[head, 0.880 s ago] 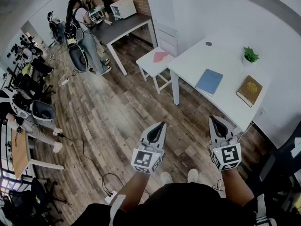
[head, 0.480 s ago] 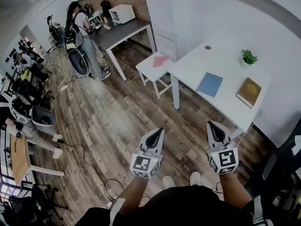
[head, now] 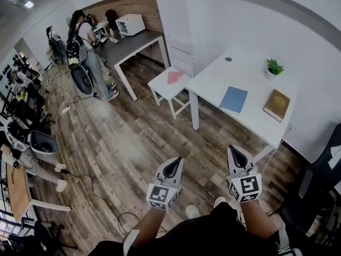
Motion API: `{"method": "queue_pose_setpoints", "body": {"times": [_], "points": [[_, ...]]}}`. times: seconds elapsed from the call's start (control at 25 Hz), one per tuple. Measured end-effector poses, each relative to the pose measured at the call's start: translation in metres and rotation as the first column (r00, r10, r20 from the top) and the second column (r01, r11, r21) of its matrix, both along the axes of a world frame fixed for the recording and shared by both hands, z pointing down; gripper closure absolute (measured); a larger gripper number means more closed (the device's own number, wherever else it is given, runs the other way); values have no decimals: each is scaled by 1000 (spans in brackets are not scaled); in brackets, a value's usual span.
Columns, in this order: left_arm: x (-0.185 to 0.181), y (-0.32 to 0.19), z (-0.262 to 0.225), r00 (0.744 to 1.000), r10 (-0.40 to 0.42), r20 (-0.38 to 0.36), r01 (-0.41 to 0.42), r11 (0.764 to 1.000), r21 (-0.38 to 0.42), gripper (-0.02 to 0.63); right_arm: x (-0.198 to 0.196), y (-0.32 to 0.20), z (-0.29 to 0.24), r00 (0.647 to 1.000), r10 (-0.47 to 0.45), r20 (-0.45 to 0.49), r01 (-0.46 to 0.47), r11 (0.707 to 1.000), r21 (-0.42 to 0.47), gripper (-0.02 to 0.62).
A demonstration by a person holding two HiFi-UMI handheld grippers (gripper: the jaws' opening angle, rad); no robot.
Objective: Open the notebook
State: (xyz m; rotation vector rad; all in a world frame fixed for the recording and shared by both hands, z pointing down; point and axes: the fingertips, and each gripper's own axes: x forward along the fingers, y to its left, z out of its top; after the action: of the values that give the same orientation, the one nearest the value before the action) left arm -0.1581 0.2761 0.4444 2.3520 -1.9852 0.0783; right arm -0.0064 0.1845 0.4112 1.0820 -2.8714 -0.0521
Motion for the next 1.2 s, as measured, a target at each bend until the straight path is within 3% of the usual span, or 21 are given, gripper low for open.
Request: {"method": "queue_pose_setpoints", "body": {"times": [0.32, 0.44, 0.8, 1.2], "points": [[-23, -12, 6, 997, -58, -60, 58, 998, 1, 601, 3, -27, 6, 998, 62, 25, -62, 998, -11, 594], [-24, -34, 9, 998, -53, -46, 53, 999, -6, 601, 0, -52, 9, 997, 65, 40, -64, 998, -21, 592], [-32, -154, -12, 999, -30, -36, 30, 999, 16, 601, -5, -153, 12, 997, 57, 51, -56, 998, -27, 593], [-10, -300, -1, 1000, 3, -29, -4, 999, -42, 601, 38, -280, 25, 991, 97, 91, -87, 991, -105, 593]]}}
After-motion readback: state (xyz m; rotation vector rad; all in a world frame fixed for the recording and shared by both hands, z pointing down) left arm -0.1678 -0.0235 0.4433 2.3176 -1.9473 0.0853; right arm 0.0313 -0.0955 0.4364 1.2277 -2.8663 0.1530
